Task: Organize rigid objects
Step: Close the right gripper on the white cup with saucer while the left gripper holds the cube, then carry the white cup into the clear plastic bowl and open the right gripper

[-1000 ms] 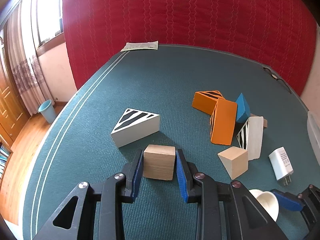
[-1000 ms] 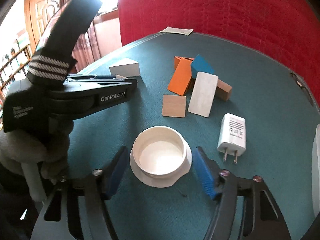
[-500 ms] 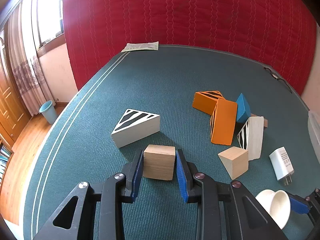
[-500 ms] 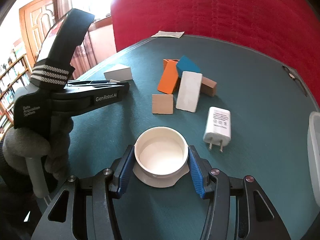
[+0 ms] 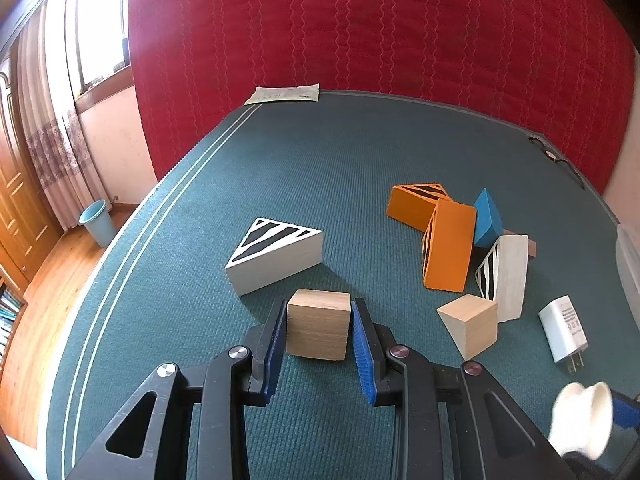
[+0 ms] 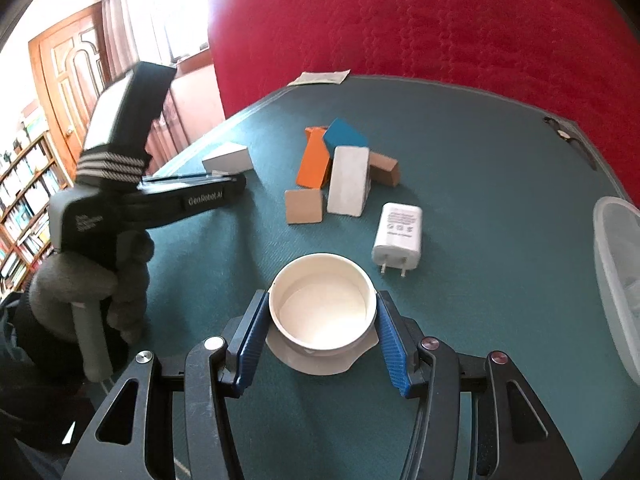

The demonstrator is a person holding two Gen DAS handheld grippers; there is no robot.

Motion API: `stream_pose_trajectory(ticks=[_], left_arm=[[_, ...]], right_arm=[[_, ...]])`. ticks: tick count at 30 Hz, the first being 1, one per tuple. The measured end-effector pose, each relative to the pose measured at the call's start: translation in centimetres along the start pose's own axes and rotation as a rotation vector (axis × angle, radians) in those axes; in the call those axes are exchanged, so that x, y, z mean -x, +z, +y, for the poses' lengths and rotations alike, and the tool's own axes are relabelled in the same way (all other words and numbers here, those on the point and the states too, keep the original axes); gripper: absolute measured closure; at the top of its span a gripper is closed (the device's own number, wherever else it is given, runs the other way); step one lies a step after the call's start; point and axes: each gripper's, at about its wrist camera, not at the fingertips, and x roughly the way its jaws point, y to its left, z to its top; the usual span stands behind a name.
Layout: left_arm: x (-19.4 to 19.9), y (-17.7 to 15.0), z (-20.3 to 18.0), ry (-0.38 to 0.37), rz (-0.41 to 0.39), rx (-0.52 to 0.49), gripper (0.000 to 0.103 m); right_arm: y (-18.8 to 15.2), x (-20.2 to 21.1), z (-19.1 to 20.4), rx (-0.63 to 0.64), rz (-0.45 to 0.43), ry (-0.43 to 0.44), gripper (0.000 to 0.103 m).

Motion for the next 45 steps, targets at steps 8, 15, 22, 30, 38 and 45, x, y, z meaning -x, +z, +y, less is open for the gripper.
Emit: stream_pose_trajectory(ticks=[8,15,22,30,38,45], left_arm=[[0.3,-0.2,0.0,0.002,-0.007,0.003,0.07],[0.3,-0.1,-0.1,0.009,-0.008,0.006,0.07],[0.4,-0.2,0.0,0.009,-0.01,0.004,0.07],[0.6,-0.2,-0.2,0.008,-0.017,-0.003,0.07],[0.6,-0.2,-0.4,0.005,-0.015,-0.005,0.07],[0.8,-0.5,-0.6,0.001,-0.022,-0.007,0.07]], right_arm=[[-0.5,2.4,-2.3,-0.079,-0.037,-0.013,0.05],[-0.5,5.1,-5.3,-0.147,-0.094,-0.054,0.05],[-0.3,8.3,-9.3,-0.231,-0.169,-0.151,0.05],[-0.7,10.7,-15.2,-0.354,-0.215,-0.372,0.05],[-1.7,11.0,-20.6,-0.459,-0.209,-0.542,0.05],[-3.0,10.9,-24.0,-0.553,-0.186,-0.578,0.049]])
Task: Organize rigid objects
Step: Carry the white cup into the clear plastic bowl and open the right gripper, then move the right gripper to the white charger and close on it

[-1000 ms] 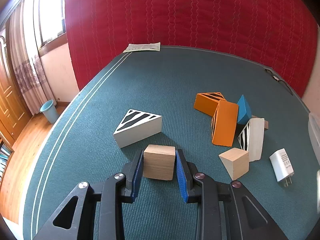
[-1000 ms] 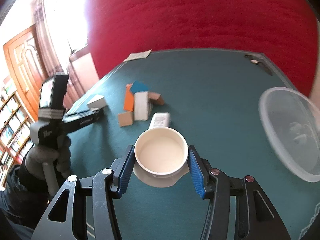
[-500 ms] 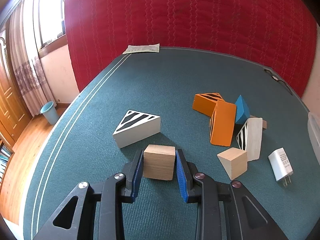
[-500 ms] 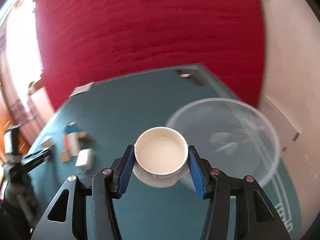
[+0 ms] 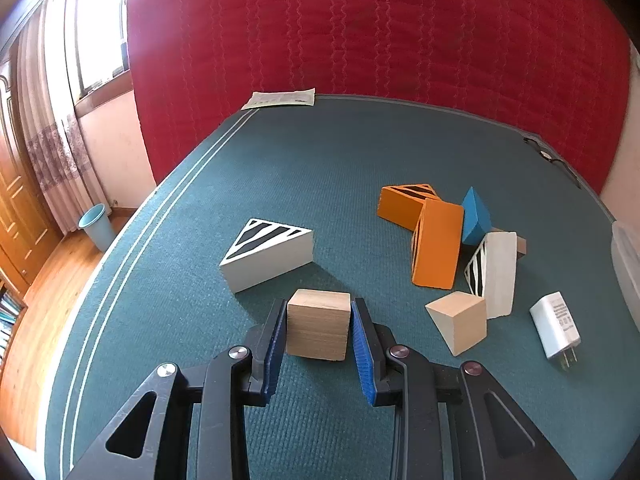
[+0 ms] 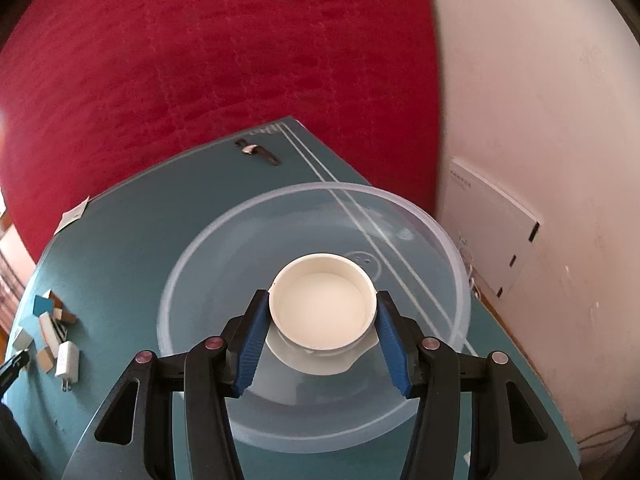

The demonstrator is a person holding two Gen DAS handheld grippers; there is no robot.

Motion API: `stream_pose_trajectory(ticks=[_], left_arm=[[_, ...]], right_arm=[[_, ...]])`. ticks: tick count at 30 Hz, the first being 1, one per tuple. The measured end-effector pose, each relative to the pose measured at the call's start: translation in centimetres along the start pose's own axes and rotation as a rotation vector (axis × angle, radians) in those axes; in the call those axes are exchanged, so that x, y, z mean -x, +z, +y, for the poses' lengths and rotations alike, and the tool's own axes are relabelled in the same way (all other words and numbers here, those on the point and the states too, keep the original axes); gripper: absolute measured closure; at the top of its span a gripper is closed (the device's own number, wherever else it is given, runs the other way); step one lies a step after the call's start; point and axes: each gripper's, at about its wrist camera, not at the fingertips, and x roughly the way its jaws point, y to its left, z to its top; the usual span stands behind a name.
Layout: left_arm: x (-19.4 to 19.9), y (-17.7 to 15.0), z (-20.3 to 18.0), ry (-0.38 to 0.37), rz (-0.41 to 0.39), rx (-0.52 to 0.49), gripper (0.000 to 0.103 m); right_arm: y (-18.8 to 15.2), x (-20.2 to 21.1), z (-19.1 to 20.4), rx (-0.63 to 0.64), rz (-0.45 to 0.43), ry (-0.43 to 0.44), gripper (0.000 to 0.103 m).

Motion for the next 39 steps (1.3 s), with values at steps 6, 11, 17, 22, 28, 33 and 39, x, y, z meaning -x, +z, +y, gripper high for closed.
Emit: stream_pose_trajectory(ticks=[6,11,17,22,28,33,39], left_arm=[[0.2,-0.1,-0.3,-0.012,-0.003,-0.009,0.07],[0.4,-0.1,-0.4,-0.02,-0.005,-0.014,0.07],[0.8,0.0,-0.7,-0.037,-0.011,-0.017,0.07],[1.4,-0.1,-1.2,-0.052,-0.022,-0.026,0.07],[1.9,-0.2,-2.0,-0.074,-0.029,-0.043,0.07],[2.7,-0.1,-2.7,-0.097,-0.044,-0.062,0.07],[3.5,0.0,-3.6,-0.12,-0.058,-0.083,0.07]], right_arm=[[0.0,0.0,-0.7,-0.013,-0.004,-0.004,0.049],[-0.2,-0.5,0.1,-0.006,-0.008,-0.006,0.047],[-0.5,0.7,1.2,0.028,-0.058,-0.029,0.047],[-0.8,2.6,3.4,0.089,-0.124,-0.014,0.047],[-2.5,3.6,7.1,0.176,-0.088,0.125,0.047],[-4.5,4.0,10.8,0.252,-0.001,0.301,0.047],[-7.1,3.4,15.5,0.344,0.114,0.459,0.047]])
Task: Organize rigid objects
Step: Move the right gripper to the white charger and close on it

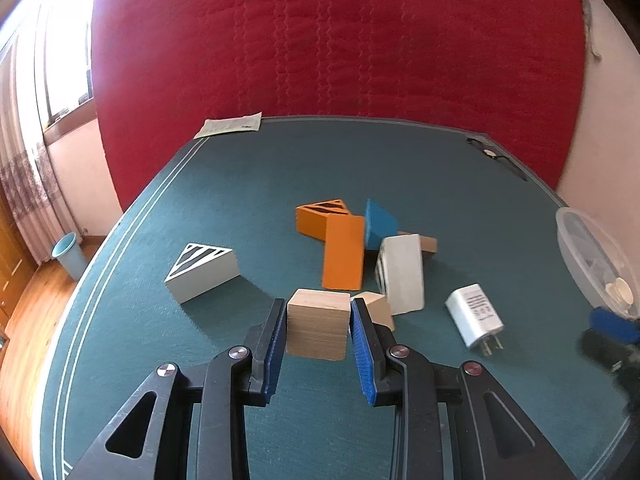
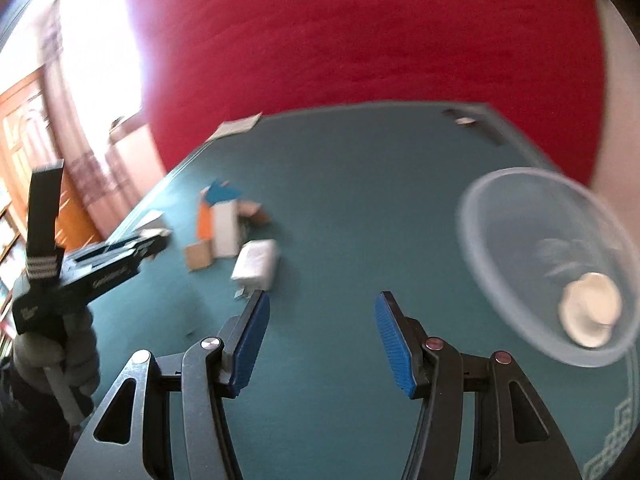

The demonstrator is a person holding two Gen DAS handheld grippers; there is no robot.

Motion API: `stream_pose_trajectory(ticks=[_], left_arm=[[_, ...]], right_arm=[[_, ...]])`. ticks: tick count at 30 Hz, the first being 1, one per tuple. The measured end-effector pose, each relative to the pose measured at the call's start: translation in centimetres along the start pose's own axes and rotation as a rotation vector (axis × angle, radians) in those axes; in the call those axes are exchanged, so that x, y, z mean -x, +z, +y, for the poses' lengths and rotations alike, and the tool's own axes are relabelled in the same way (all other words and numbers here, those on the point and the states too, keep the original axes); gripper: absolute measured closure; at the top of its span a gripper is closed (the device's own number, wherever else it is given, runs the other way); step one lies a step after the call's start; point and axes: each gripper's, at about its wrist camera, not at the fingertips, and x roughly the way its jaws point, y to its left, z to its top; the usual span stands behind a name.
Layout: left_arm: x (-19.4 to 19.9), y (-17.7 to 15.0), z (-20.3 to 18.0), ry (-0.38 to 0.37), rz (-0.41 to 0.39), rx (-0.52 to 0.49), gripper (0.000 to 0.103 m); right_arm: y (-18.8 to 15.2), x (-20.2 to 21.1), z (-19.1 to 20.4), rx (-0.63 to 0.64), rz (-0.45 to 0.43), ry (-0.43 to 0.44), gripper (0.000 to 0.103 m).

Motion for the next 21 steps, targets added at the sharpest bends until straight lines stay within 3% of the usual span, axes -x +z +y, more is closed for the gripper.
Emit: stream_pose_trajectory(ticks=[14,17,21], left_arm=[[0.4,0.3,0.2,-0.022,-0.015,0.002,0.07],[0.4,0.3,0.0,-0.024,-0.013,0.0,0.07],[0.3,0.2,-0.2,-0.023,-0.011,0.0,0.07]], right_arm=[[1.2,-6.3,4.8,0.058,0.108,0.056,0.048],[1.5,-7.7,5.1,0.058,0.135,0.046,0.06],[1.7,-8.7,5.3,0.063,0.139,0.02,0.064]])
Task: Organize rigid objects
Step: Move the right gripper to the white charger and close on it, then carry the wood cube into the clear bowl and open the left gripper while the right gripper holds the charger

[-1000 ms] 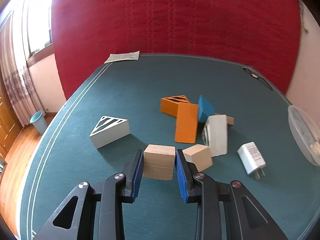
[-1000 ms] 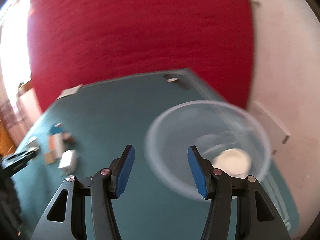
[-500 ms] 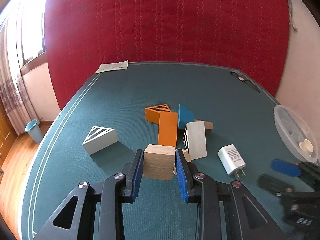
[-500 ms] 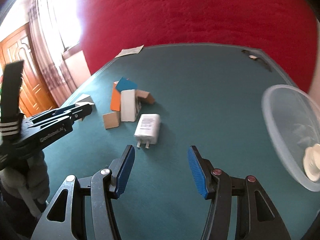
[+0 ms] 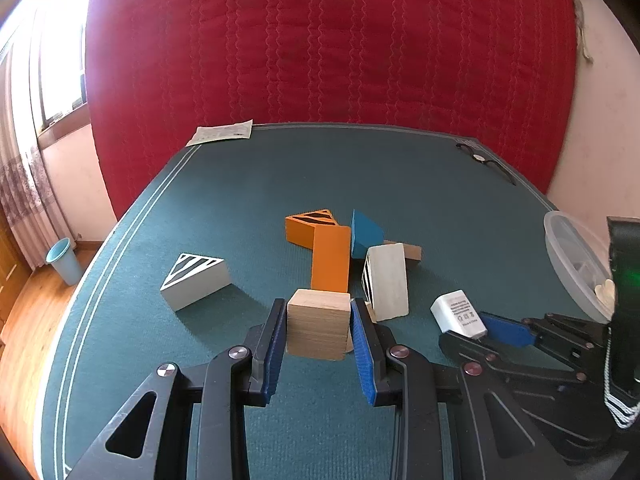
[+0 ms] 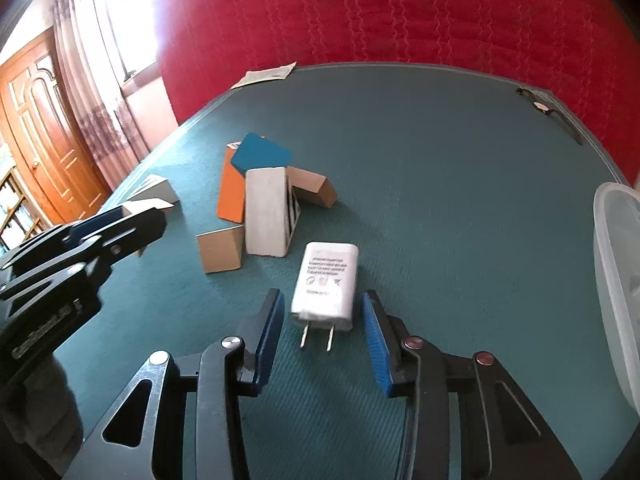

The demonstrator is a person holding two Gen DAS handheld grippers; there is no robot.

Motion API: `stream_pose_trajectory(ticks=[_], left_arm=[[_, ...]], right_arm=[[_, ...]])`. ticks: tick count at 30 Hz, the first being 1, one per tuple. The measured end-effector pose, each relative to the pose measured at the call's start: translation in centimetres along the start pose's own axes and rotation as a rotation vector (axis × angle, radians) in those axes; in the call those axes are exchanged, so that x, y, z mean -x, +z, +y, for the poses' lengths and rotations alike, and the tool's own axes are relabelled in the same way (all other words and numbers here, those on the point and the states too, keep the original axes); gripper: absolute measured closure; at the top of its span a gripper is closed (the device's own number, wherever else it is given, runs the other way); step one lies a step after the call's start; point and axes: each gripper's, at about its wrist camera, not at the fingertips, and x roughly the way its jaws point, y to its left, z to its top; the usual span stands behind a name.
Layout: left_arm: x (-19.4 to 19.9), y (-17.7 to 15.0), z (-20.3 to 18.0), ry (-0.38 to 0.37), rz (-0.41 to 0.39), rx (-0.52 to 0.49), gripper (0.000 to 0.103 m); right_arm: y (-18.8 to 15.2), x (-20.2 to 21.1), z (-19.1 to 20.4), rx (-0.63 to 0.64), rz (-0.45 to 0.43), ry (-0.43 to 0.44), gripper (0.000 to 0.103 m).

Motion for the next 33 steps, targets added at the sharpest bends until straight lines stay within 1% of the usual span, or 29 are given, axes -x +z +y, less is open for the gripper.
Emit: stream_pose_trajectory(ticks=[4,6,14,17,24,33], left_arm=[[-0.1,-0.2,-0.3,-0.001,0.008,-0.003,0.07],[-0.1,-0.3,-0.4,-0.003,0.011,-0.005,0.07],[0.0,-0.3,-0.5,-0.007,0.011,-0.006,0.07],[0.0,-0.3,-0.5,-0.006,0.009,-0.006,0.07],[0.3,-0.4,-1.2,-0.011,0.0,-0.018,0.07],[0.4,-0.2,-1.7,-0.017,-0.002,-0.029,0.07]], right_arm=[[0.2,-0.2,-0.1,0.005,-0.013,-0.009,0.066],[0.0,-0.2,0.1,0.015,-0.02,-0.027,0.07],[-0.2,0.4,-1.0,-0.016,-0.029,-0.038,0.07],[-0.5,1.2,-1.8,-0.042,-0.039,-0.021,0.07],[-0.8,3.1,-2.5,-0.045,-0.072,-0.012,0.07],[-1.5,2.3,-3.2,-0.044,-0.042,-0.017,0.07]])
